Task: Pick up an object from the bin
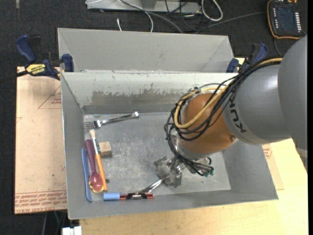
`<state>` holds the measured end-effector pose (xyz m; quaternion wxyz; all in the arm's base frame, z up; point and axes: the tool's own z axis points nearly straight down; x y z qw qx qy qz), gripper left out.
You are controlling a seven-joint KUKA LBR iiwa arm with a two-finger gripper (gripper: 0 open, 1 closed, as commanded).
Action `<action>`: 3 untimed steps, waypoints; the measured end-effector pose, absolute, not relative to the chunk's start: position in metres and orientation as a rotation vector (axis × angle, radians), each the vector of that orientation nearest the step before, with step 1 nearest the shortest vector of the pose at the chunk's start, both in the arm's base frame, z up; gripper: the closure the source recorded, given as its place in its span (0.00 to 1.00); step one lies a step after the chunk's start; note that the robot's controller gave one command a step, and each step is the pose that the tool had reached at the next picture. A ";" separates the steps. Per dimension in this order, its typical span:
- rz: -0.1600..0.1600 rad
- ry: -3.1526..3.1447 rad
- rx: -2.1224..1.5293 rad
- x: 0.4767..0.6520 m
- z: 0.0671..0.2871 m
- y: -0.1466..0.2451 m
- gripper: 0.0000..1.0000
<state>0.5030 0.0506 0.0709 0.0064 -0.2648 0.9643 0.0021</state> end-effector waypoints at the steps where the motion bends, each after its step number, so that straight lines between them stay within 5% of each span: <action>1: 0.009 3.021 -0.828 0.502 0.091 0.051 1.00; 3: 0.010 3.017 -0.824 0.503 0.125 0.052 1.00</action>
Offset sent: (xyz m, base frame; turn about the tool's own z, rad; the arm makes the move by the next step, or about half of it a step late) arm -0.0013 0.0002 0.0513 0.0003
